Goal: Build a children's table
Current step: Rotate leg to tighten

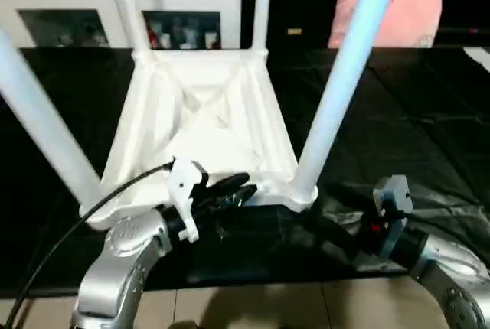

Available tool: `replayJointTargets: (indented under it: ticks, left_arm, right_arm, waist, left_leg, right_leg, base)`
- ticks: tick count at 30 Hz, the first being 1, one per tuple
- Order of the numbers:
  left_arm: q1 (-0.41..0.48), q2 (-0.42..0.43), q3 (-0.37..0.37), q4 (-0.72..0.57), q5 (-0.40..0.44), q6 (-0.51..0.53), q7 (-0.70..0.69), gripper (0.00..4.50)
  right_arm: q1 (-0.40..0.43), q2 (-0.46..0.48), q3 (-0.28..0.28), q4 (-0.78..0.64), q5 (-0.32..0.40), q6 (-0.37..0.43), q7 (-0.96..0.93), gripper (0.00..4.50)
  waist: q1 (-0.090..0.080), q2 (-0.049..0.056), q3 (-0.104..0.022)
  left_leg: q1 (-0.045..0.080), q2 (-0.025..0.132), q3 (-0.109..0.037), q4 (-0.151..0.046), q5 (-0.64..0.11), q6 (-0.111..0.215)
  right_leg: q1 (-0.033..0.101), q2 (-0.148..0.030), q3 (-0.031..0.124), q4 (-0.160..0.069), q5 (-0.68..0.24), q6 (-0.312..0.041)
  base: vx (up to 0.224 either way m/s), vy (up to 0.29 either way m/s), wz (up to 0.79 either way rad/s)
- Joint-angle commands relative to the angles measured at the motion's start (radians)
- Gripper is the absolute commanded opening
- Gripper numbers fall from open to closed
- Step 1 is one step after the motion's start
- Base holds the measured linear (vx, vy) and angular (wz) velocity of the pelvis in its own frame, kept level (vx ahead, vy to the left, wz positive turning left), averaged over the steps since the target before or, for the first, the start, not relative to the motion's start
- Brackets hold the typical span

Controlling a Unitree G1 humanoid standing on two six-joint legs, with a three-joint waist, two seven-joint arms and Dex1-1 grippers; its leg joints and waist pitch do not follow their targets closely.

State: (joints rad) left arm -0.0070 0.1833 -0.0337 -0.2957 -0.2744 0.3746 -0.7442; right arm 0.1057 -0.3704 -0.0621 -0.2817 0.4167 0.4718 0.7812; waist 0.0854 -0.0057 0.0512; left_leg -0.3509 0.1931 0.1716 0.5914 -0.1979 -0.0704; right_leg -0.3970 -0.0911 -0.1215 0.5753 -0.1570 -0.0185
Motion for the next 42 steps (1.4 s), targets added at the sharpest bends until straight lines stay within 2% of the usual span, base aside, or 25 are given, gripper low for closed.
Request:
replayJointTargets:
  ticks: [1, 2, 3, 5, 7, 10, 14, 20, 24, 27, 28, 29, 30, 31, 32, 33, 34, 35, 36, 37, 38, 39, 40, 41, 42]
  left_arm:
    - [0.042, -0.011, 0.040, -0.034, -0.003, -0.011, 0.057, 1.71]
    - [0.068, -0.018, 0.064, -0.051, 0.010, -0.011, 0.092, 1.84]
    - [0.084, -0.032, 0.093, -0.053, 0.030, -0.013, 0.135, 1.92]
    - [0.102, -0.046, 0.119, -0.063, 0.054, -0.006, 0.192, 1.98]
    - [0.117, -0.055, 0.147, -0.045, 0.099, -0.024, 0.267, 1.98]
    - [0.119, -0.070, 0.169, -0.019, 0.124, -0.042, 0.340, 1.98]
    - [0.123, -0.075, 0.153, -0.020, 0.126, -0.041, 0.366, 1.98]
    - [0.119, -0.070, 0.125, -0.026, 0.144, -0.031, 0.366, 1.98]
    - [0.117, -0.071, 0.128, -0.027, 0.121, -0.046, 0.374, 1.98]
    - [0.124, -0.065, 0.119, -0.032, 0.126, -0.054, 0.373, 1.98]
    - [0.127, -0.066, 0.116, -0.036, 0.127, -0.052, 0.376, 1.98]
    - [0.129, -0.064, 0.112, -0.040, 0.136, -0.064, 0.379, 1.98]
    - [0.131, -0.061, 0.107, -0.045, 0.143, -0.071, 0.380, 1.98]
    - [0.131, -0.061, 0.107, -0.045, 0.143, -0.071, 0.380, 1.98]
    - [0.135, -0.063, 0.106, -0.052, 0.131, -0.063, 0.376, 1.98]
    - [0.137, -0.066, 0.107, -0.053, 0.119, -0.051, 0.374, 1.98]
    - [0.141, -0.067, 0.107, -0.054, 0.111, -0.061, 0.367, 1.98]
    - [0.142, -0.067, 0.107, -0.054, 0.108, -0.069, 0.363, 1.98]
    - [0.147, -0.070, 0.109, -0.054, 0.098, -0.085, 0.357, 1.98]
    - [0.151, -0.070, 0.110, -0.057, 0.089, -0.072, 0.354, 1.98]
    - [0.154, -0.072, 0.111, -0.059, 0.079, -0.063, 0.352, 1.98]
    - [0.155, -0.072, 0.111, -0.059, 0.079, -0.064, 0.351, 1.98]
    - [0.162, -0.068, 0.107, -0.058, 0.086, -0.072, 0.357, 1.98]
    - [0.163, -0.069, 0.107, -0.056, 0.086, -0.079, 0.357, 1.98]
    - [0.165, -0.071, 0.108, -0.050, 0.082, -0.094, 0.360, 1.98]
  right_arm:
    - [0.010, -0.001, 0.014, -0.037, -0.009, 0.034, -0.021, 4.50]
    - [0.021, 0.003, 0.022, -0.050, -0.001, 0.052, -0.027, 4.50]
    - [0.030, 0.008, 0.031, -0.059, 0.000, 0.057, -0.034, 4.50]
    - [0.037, 0.017, 0.043, -0.064, -0.007, 0.048, -0.050, 4.50]
    - [0.034, 0.043, 0.061, -0.046, -0.049, 0.000, -0.091, 4.50]
    - [0.018, 0.080, 0.076, -0.007, -0.102, -0.049, -0.155, 4.50]
    - [0.011, 0.102, 0.090, 0.008, -0.126, -0.064, -0.192, 4.50]
    - [0.000, 0.130, 0.088, 0.010, -0.129, -0.053, -0.248, 4.50]
    - [-0.002, 0.138, 0.100, 0.033, -0.158, -0.125, -0.246, 4.50]
    - [-0.006, 0.131, 0.108, 0.040, -0.156, -0.135, -0.231, 4.50]
    - [-0.006, 0.128, 0.110, 0.043, -0.151, -0.135, -0.223, 4.50]
    - [-0.008, 0.123, 0.114, 0.048, -0.143, -0.138, -0.208, 4.50]
    - [-0.009, 0.118, 0.118, 0.051, -0.138, -0.142, -0.198, 4.50]
    - [-0.009, 0.118, 0.118, 0.051, -0.138, -0.142, -0.198, 4.50]
    - [-0.005, 0.112, 0.120, 0.058, -0.139, -0.153, -0.189, 4.50]
    - [-0.002, 0.111, 0.119, 0.061, -0.140, -0.155, -0.187, 4.50]
    - [0.001, 0.111, 0.118, 0.063, -0.142, -0.163, -0.184, 4.50]
    - [0.003, 0.111, 0.117, 0.064, -0.143, -0.168, -0.183, 4.50]
    - [0.007, 0.114, 0.112, 0.065, -0.135, -0.162, -0.186, 4.50]
    - [0.011, 0.113, 0.109, 0.066, -0.134, -0.164, -0.188, 4.50]
    - [0.013, 0.113, 0.106, 0.066, -0.132, -0.165, -0.188, 4.50]
    - [0.014, 0.112, 0.105, 0.066, -0.131, -0.165, -0.188, 4.50]
    - [0.024, 0.104, 0.096, 0.063, -0.125, -0.171, -0.180, 4.50]
    - [0.026, 0.102, 0.093, 0.062, -0.123, -0.172, -0.178, 4.50]
    - [0.031, 0.094, 0.084, 0.062, -0.119, -0.175, -0.172, 4.50]
  waist:
    - [-0.011, -0.013, -0.035]
    - [-0.014, -0.014, -0.035]
    - [-0.016, -0.017, -0.036]
    - [-0.026, -0.012, -0.040]
    - [-0.035, -0.014, -0.039]
    - [-0.044, -0.016, -0.037]
    - [-0.049, -0.013, -0.040]
    - [-0.045, -0.014, -0.049]
    - [-0.039, -0.016, -0.048]
    - [-0.037, -0.015, -0.050]
    - [-0.028, -0.021, -0.045]
    - [-0.029, -0.013, -0.050]
    - [-0.039, -0.005, -0.048]
    - [-0.045, 0.012, -0.052]
    - [-0.054, 0.033, -0.047]
    - [-0.064, 0.032, -0.043]
    - [-0.075, 0.037, -0.040]
    - [-0.073, 0.037, -0.032]
    - [-0.070, 0.034, -0.028]
    - [-0.072, 0.008, -0.018]
    - [-0.028, -0.044, -0.028]
    - [-0.002, -0.032, -0.010]
    - [0.018, -0.054, -0.022]
    - [0.037, -0.054, -0.035]
    - [0.064, -0.064, -0.038]
  left_leg:
    - [-0.005, 0.029, -0.018, -0.077, -0.356, 0.029]
    - [0.004, 0.021, -0.016, -0.069, -0.368, 0.021]
    - [0.005, 0.020, -0.017, -0.068, -0.367, 0.020]
    - [0.002, 0.023, -0.023, -0.072, -0.362, 0.021]
    - [-0.003, 0.028, -0.027, -0.079, -0.376, 0.027]
    - [0.005, 0.030, -0.031, -0.081, -0.414, 0.020]
    - [0.005, 0.040, -0.037, -0.092, -0.429, 0.011]
    - [-0.005, 0.045, -0.029, -0.095, -0.339, 0.017]
    - [-0.006, 0.042, -0.023, -0.090, -0.309, 0.025]
    - [-0.009, 0.043, -0.024, -0.089, -0.279, 0.030]
    - [-0.046, 0.032, -0.052, -0.100, -0.273, 0.061]
    - [-0.063, 0.024, -0.079, -0.096, -0.254, 0.110]
    - [-0.074, 0.022, -0.093, -0.097, -0.247, 0.126]
    - [-0.056, 0.038, -0.125, -0.089, -0.265, 0.129]
    - [-0.051, 0.064, -0.173, -0.109, -0.339, 0.127]
    - [-0.043, 0.083, -0.203, -0.124, -0.386, 0.135]
    - [-0.011, 0.107, -0.259, -0.142, -0.424, 0.178]
    - [-0.008, 0.093, -0.285, -0.151, -0.408, 0.217]
    - [-0.017, 0.079, -0.282, -0.153, -0.416, 0.221]
    - [-0.022, 0.101, -0.183, -0.115, -0.394, 0.224]
    - [-0.022, -0.044, -0.060, 0.032, -0.258, 0.124]
    - [0.011, -0.039, -0.051, 0.085, -0.167, 0.080]
    - [-0.048, -0.031, -0.059, 0.110, -0.075, 0.076]
    - [-0.076, -0.029, -0.069, 0.100, -0.073, 0.078]
    - [-0.065, -0.038, -0.079, 0.077, -0.087, 0.117]
  right_leg:
    - [0.035, -0.056, 0.033, -0.125, -0.674, 0.029]
    - [0.028, -0.056, 0.027, -0.137, -0.722, 0.060]
    - [0.028, -0.057, 0.027, -0.140, -0.728, 0.067]
    - [0.032, -0.053, 0.025, -0.139, -0.683, 0.073]
    - [0.037, -0.051, 0.022, -0.136, -0.645, 0.063]
    - [0.031, -0.055, 0.023, -0.139, -0.653, 0.055]
    - [0.037, -0.057, 0.038, -0.123, -0.557, 0.016]
    - [0.046, -0.058, 0.058, -0.095, -0.380, -0.056]
    - [0.046, -0.062, 0.063, -0.095, -0.412, -0.057]
    - [0.050, -0.061, 0.063, -0.090, -0.389, -0.059]
    - [0.078, -0.073, 0.038, -0.071, -0.366, -0.071]
    - [0.090, -0.079, 0.010, -0.068, -0.315, -0.085]
    - [0.097, -0.073, -0.002, -0.064, -0.293, -0.084]
    - [0.086, -0.056, -0.018, -0.057, -0.223, -0.109]
    - [0.086, -0.024, -0.031, -0.028, -0.182, -0.130]
    - [0.079, -0.008, -0.030, -0.004, -0.182, -0.138]
    - [0.055, 0.014, -0.016, 0.046, -0.220, -0.193]
    - [0.043, 0.018, 0.007, 0.069, -0.249, -0.246]
    - [0.043, 0.017, 0.017, 0.073, -0.251, -0.270]
    - [0.039, -0.034, 0.079, 0.032, -0.233, -0.252]
    - [0.031, -0.091, 0.115, -0.106, -0.569, -0.099]
    - [0.002, -0.151, 0.139, -0.154, -0.864, -0.008]
    - [0.041, -0.161, 0.198, -0.138, -1.065, 0.146]
    - [0.076, -0.163, 0.211, -0.111, -1.008, 0.173]
    - [0.081, -0.144, 0.227, -0.083, -0.731, 0.163]
  base:
    - [0.000, 0.000, 0.00]
    - [0.000, 0.000, 0.00]
    - [0.000, 0.000, 0.00]
    - [0.000, 0.000, 0.00]
    - [0.000, 0.000, 0.00]
    - [0.000, 0.000, 0.00]
    - [0.000, 0.000, 0.00]
    - [0.000, 0.000, 0.00]
    - [0.000, 0.000, 0.00]
    - [0.000, 0.000, 0.00]
    - [0.000, 0.000, 0.00]
    - [0.000, 0.000, 0.00]
    - [-0.005, -0.014, 0.35]
    - [-0.011, -0.027, 0.49]
    - [0.003, -0.067, 0.77]
    - [0.008, -0.058, 0.53]
    - [0.034, -0.119, 0.58]
    - [0.020, -0.080, 0.31]
    - [0.035, -0.178, 0.65]
    - [0.007, -0.211, 0.45]
    - [-0.063, -0.293, 0.43]
    - [-0.078, -0.195, 0.08]
    - [-0.020, -0.138, -0.11]
    - [0.043, -0.099, 0.00]
    - [0.043, -0.099, 0.00]
